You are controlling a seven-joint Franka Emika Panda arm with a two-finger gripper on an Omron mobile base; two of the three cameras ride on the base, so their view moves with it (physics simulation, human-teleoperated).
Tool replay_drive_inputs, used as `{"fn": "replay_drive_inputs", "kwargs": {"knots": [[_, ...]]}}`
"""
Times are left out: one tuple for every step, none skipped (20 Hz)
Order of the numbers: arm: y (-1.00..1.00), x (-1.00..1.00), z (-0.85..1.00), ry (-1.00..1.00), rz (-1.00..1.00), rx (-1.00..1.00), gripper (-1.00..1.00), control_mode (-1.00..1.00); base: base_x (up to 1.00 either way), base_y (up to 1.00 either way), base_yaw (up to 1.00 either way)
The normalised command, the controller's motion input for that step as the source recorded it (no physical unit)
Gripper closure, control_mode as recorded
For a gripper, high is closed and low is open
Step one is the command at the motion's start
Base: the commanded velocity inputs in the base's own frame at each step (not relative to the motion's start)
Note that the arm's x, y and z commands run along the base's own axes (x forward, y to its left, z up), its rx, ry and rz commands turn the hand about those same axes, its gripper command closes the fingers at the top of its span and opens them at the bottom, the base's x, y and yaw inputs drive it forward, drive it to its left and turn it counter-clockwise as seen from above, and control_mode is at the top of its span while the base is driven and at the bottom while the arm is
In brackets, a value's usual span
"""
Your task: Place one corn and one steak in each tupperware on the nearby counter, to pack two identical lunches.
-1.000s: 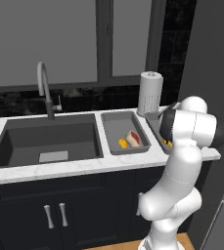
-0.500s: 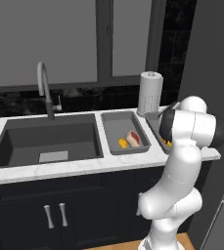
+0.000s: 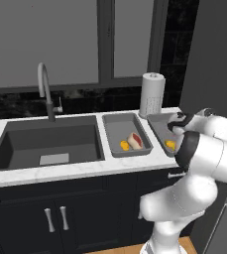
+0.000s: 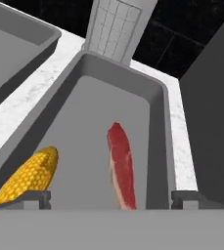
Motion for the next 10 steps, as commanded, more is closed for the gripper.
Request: {"fn": "replay_drive_inputs", "kwargs": {"knots": [[0.19,-0.69,1.0,-0.04,-0.01,0.0,-1.0,-1.0,0.0,0.0,0.0],[0.24,-0.65,1.0,-0.01,-0.01,0.0,-1.0,-1.0,0.0,0.0,0.0],[0.19,-0.71,1.0,0.0,-0.03,0.0,-1.0,-1.0,0.0,0.0,0.0],[0.24,-0.73,1.0,0.0,-0.03,0.0,-1.0,-1.0,0.0,0.0,0.0],[0.3,-0.76,1.0,0.0,-0.01,0.0,-1.0,-1.0,0.0,0.0,0.0],[0.24,-0.73,1.0,0.0,-0.01,0.0,-1.0,-1.0,0.0,0.0,0.0],[0.25,-0.78,1.0,0.0,-0.01,0.01,-1.0,-1.0,0.0,0.0,0.0],[0.29,-0.8,1.0,0.0,-0.01,0.01,-1.0,-1.0,0.0,0.0,0.0],[0.36,-0.87,1.0,0.0,0.0,0.03,-1.0,-1.0,0.0,0.0,0.0],[0.41,-1.0,1.0,0.01,0.0,0.05,-1.0,-1.0,0.0,0.0,0.0]]}}
